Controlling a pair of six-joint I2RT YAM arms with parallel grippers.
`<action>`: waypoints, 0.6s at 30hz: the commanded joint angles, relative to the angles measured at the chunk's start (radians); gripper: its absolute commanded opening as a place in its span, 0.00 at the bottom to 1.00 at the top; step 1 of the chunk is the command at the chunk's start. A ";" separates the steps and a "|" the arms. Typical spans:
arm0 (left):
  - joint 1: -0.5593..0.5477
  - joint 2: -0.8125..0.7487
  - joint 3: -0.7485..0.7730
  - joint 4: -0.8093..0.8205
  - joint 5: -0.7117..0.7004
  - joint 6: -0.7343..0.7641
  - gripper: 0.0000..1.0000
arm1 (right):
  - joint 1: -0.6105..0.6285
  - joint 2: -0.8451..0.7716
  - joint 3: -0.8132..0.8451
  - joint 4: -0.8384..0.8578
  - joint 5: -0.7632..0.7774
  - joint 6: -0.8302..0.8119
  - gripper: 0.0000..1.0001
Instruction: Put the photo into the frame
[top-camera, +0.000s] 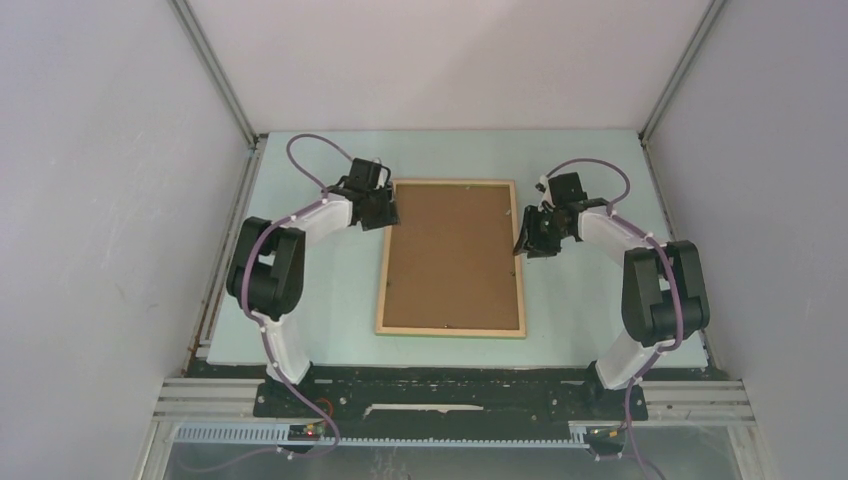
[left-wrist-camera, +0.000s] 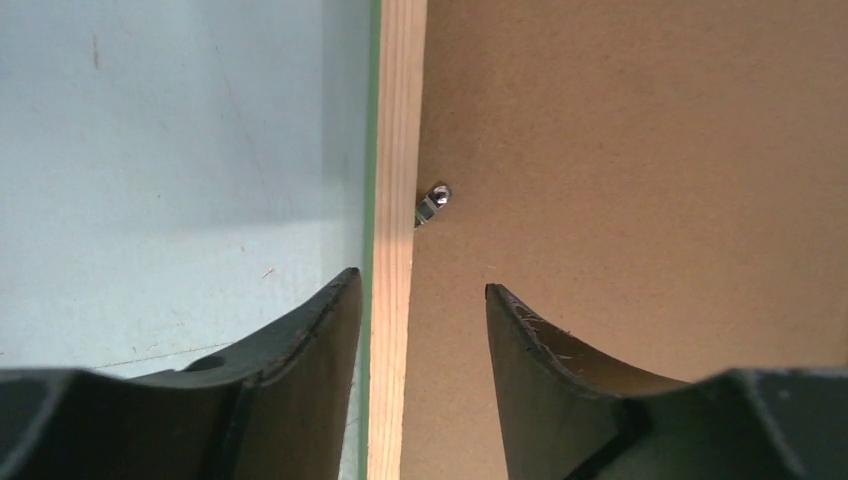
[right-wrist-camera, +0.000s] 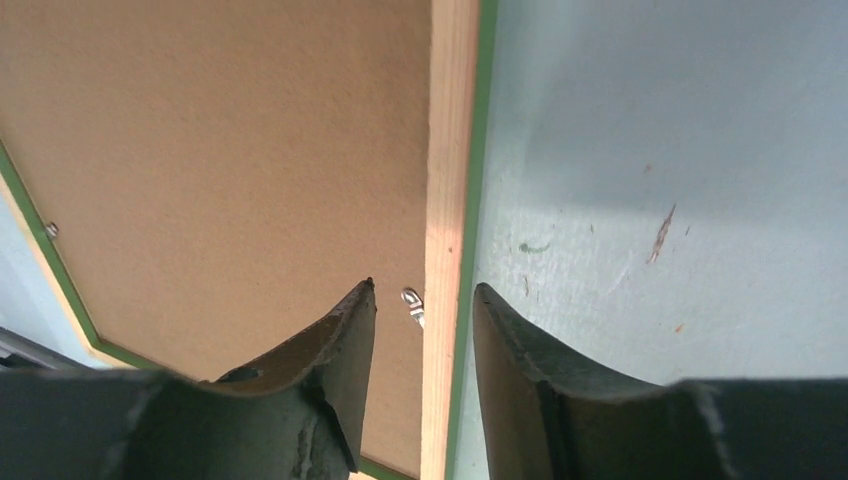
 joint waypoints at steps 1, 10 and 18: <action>0.006 0.068 0.106 -0.081 -0.018 0.058 0.59 | 0.016 0.024 0.073 0.009 0.029 0.001 0.51; 0.005 0.140 0.168 -0.124 -0.084 0.089 0.59 | 0.050 0.102 0.123 -0.017 0.139 -0.003 0.52; -0.005 0.175 0.221 -0.154 -0.144 0.131 0.48 | 0.078 0.163 0.172 -0.035 0.173 -0.007 0.51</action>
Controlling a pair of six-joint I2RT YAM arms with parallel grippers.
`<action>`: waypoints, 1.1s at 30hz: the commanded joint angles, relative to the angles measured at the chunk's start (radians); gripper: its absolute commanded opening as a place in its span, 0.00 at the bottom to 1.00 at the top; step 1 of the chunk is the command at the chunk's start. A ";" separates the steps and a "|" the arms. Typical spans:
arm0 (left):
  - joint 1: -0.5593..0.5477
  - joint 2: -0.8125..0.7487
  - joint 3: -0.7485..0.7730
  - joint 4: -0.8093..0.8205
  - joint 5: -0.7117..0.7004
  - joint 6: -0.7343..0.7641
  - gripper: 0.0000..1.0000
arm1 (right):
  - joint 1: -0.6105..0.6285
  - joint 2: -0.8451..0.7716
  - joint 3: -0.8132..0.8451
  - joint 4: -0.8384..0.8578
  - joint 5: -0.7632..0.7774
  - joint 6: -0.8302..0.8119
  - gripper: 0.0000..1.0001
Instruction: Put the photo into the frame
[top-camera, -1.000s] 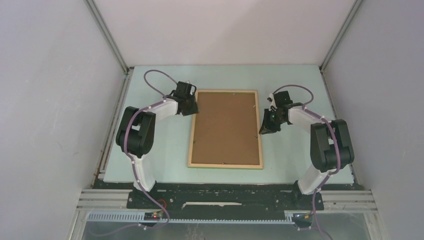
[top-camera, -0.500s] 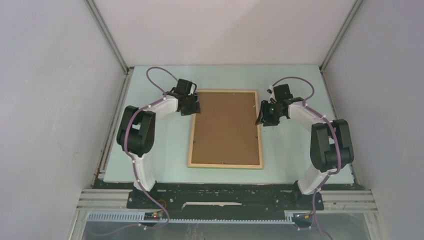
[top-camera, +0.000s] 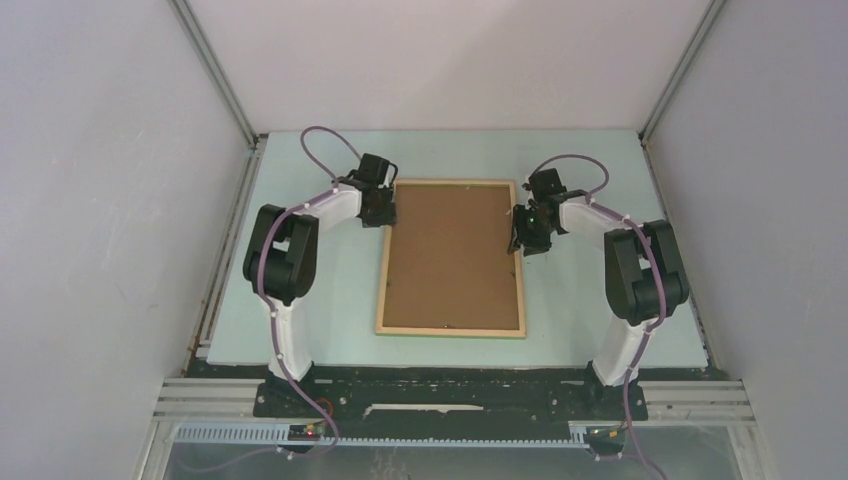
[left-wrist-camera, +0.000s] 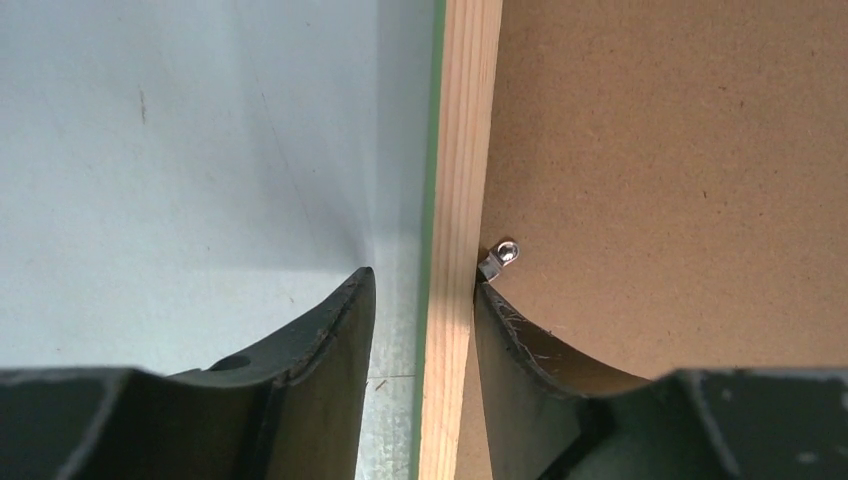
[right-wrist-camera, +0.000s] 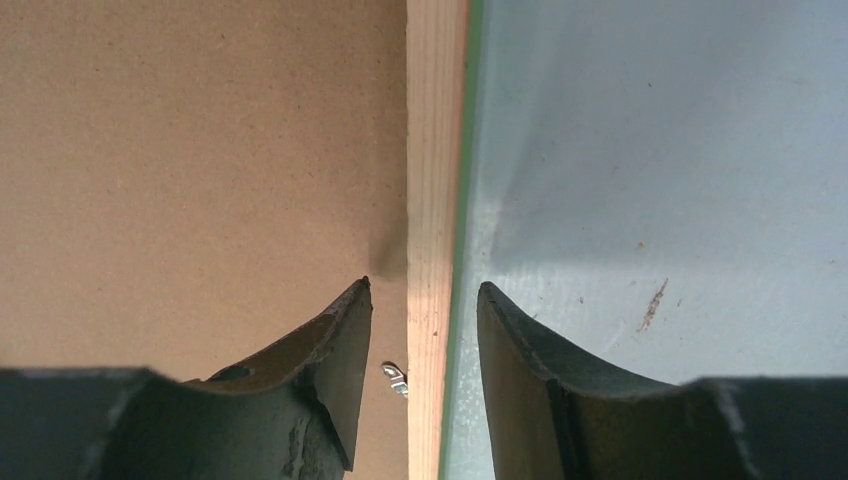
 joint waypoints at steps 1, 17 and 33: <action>-0.003 0.027 0.072 -0.025 -0.053 0.041 0.49 | 0.019 0.021 0.047 -0.007 0.034 -0.006 0.50; -0.006 0.067 0.071 -0.021 -0.133 -0.106 0.49 | 0.027 0.077 0.075 -0.020 0.029 -0.012 0.22; 0.018 -0.078 -0.180 0.242 -0.229 -0.465 0.36 | 0.046 0.103 0.079 -0.041 0.086 -0.032 0.00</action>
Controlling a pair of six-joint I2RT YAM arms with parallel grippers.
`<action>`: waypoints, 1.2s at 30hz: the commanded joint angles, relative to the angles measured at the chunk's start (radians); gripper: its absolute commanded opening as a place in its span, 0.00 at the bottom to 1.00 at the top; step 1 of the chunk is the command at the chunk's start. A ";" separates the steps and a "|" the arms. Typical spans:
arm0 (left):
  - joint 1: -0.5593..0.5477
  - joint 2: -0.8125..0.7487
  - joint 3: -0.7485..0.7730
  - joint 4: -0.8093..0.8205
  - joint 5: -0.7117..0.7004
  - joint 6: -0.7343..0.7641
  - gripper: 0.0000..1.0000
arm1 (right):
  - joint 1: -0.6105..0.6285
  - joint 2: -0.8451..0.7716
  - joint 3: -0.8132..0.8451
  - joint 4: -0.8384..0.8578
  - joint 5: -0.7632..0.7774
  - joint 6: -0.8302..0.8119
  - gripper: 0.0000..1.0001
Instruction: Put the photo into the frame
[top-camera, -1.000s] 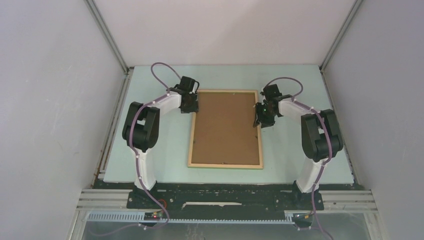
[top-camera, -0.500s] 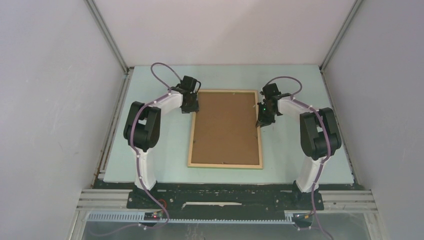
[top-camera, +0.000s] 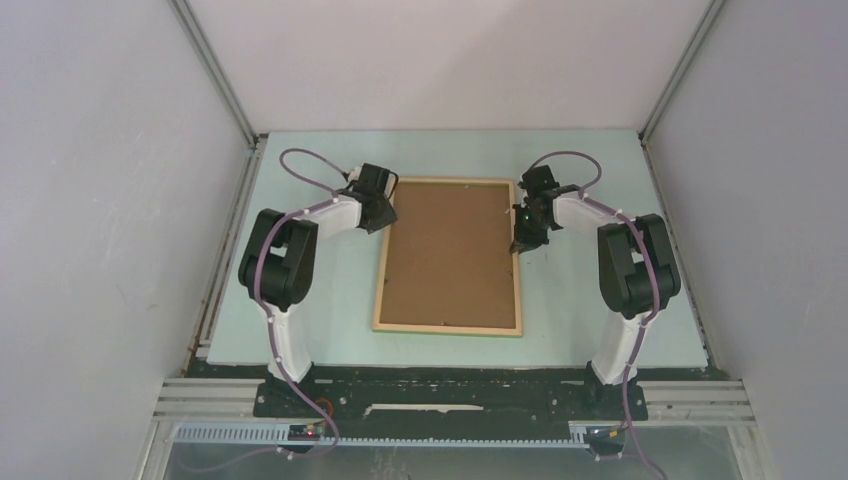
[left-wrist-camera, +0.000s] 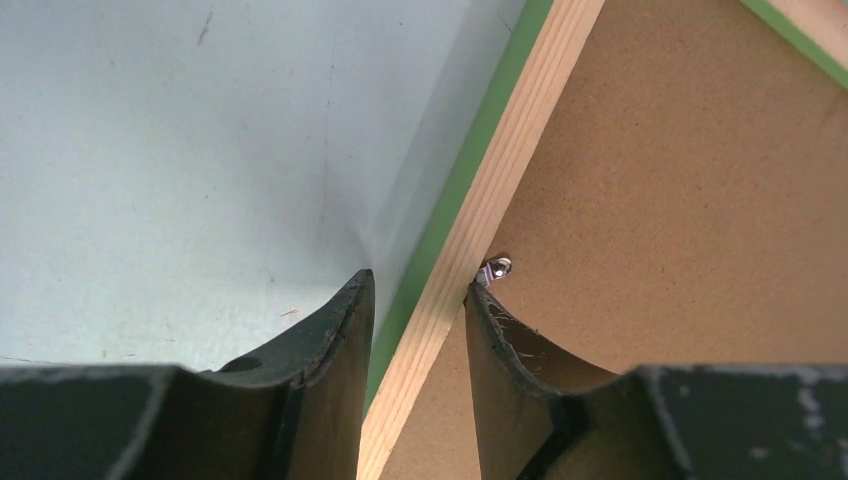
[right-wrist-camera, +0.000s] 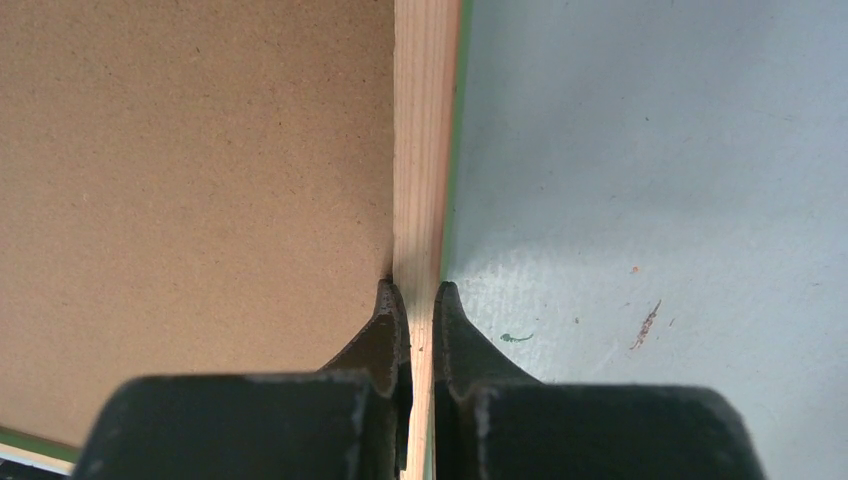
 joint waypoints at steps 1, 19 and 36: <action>0.043 -0.052 -0.100 0.135 -0.074 -0.116 0.37 | 0.025 0.039 0.007 0.002 0.034 -0.021 0.00; -0.009 -0.513 -0.399 -0.149 0.207 0.138 0.82 | 0.025 0.039 0.007 0.003 -0.005 -0.030 0.00; -0.134 -0.504 -0.534 -0.096 0.056 -0.001 0.56 | 0.023 0.037 0.007 -0.001 -0.032 -0.035 0.00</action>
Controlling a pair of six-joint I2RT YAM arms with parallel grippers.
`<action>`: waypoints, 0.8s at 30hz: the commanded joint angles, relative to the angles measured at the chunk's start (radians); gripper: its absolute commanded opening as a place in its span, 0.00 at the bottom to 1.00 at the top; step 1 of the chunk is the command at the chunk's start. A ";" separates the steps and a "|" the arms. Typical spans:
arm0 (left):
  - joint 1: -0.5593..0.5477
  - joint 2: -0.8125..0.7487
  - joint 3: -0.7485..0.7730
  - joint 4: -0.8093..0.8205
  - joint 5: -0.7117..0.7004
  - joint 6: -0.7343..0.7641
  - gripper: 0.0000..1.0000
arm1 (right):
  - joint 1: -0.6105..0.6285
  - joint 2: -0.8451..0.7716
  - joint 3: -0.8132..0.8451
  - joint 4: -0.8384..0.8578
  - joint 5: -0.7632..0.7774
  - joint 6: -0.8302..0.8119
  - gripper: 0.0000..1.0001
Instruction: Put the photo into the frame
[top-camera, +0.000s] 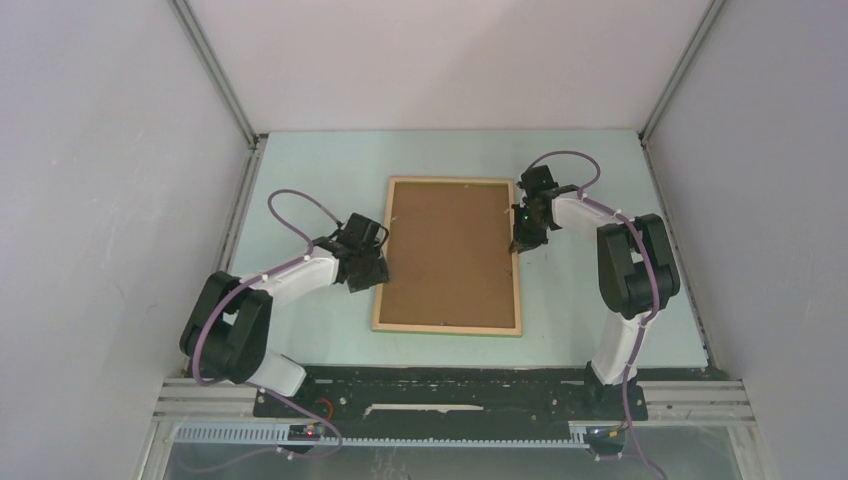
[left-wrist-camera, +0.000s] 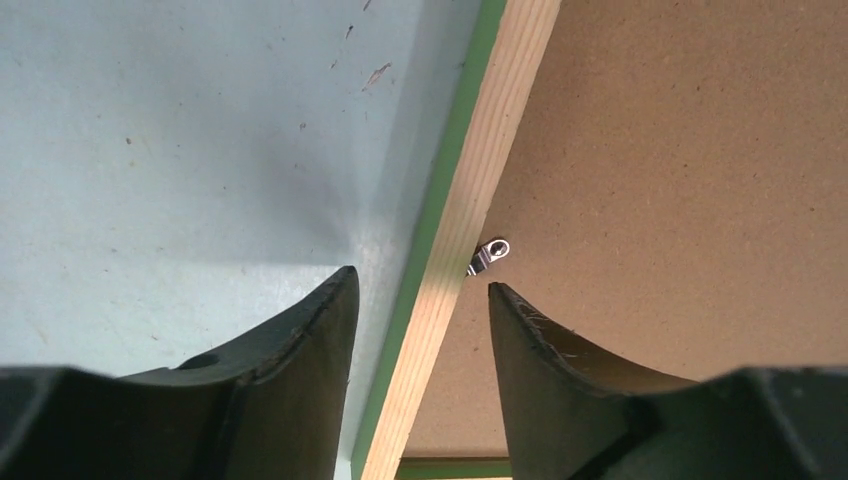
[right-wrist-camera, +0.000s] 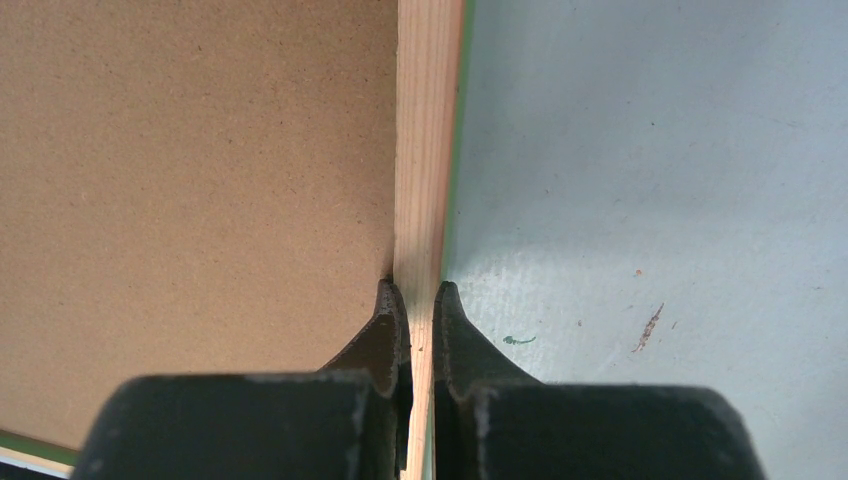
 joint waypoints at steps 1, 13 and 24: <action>-0.022 0.008 -0.015 0.036 -0.050 -0.006 0.57 | 0.015 0.038 0.005 -0.004 -0.037 -0.030 0.00; -0.034 0.069 -0.016 0.057 -0.124 0.007 0.56 | 0.020 0.049 0.005 -0.001 -0.049 -0.033 0.00; -0.033 0.025 -0.083 0.098 -0.213 0.011 0.21 | 0.022 0.051 0.005 -0.007 -0.052 -0.037 0.00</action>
